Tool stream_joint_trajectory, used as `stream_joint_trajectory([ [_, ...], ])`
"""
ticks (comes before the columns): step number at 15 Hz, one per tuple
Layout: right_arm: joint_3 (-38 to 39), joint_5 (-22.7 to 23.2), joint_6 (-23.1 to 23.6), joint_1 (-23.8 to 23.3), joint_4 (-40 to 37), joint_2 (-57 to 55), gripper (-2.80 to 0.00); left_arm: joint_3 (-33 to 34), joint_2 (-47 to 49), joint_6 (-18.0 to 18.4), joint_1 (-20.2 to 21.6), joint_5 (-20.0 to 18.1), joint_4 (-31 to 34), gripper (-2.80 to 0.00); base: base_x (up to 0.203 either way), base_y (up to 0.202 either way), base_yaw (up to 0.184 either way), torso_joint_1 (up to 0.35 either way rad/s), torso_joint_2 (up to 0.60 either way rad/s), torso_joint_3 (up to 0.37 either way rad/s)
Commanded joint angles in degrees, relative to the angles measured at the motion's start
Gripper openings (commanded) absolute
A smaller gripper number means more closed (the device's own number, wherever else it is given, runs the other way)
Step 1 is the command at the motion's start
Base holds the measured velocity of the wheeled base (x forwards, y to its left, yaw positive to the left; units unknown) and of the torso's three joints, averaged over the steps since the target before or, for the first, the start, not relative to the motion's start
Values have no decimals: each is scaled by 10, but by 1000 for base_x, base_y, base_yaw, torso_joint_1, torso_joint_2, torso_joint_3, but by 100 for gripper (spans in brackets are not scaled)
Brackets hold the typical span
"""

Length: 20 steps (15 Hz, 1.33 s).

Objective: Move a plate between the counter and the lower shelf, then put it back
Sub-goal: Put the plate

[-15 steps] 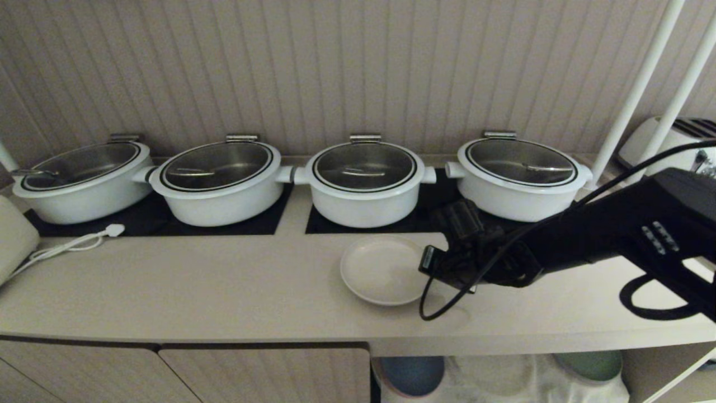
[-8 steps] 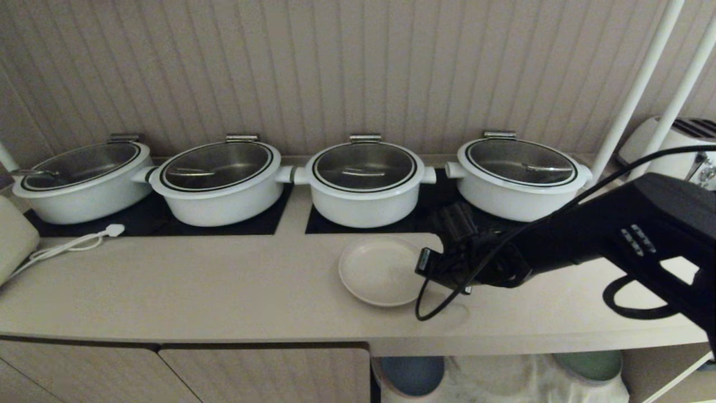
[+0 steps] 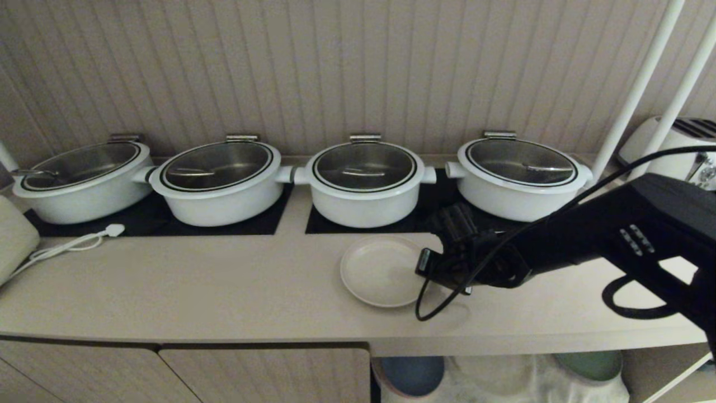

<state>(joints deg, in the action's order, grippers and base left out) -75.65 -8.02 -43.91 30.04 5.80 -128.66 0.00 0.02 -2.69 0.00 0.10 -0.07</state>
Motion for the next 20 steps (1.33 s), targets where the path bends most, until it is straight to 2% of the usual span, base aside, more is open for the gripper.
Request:
stream_joint_trajectory([
  [1, 1, -1, -2, 0, 1, 6, 0, 0, 0, 0, 0, 0, 0, -280, 0, 0, 0, 0, 0, 0],
  [8, 26, -4, 6, 0, -1, 70, 0, 0, 0, 0, 0, 0, 0, -280, 0, 0, 0, 0, 0, 0],
  [16, 177, -4, 43, 1, 3, 240, 0, 0, 0, 0, 0, 0, 0, -280, 0, 0, 0, 0, 0, 0],
  [17, 201, -3, 53, 1, 3, 269, -241, 0, 0, 0, 0, 1, 0, -280, 0, 0, 0, 0, 0, 0],
  [18, 229, -3, 67, 1, 3, 300, -280, 0, 0, 0, 0, 0, 0, -280, 0, 0, 0, 0, 0, 0],
  [20, 277, -6, 96, 0, 2, 358, -280, 0, 0, 0, 0, 0, 0, -280, 0, 0, 0, 0, 0, 0],
])
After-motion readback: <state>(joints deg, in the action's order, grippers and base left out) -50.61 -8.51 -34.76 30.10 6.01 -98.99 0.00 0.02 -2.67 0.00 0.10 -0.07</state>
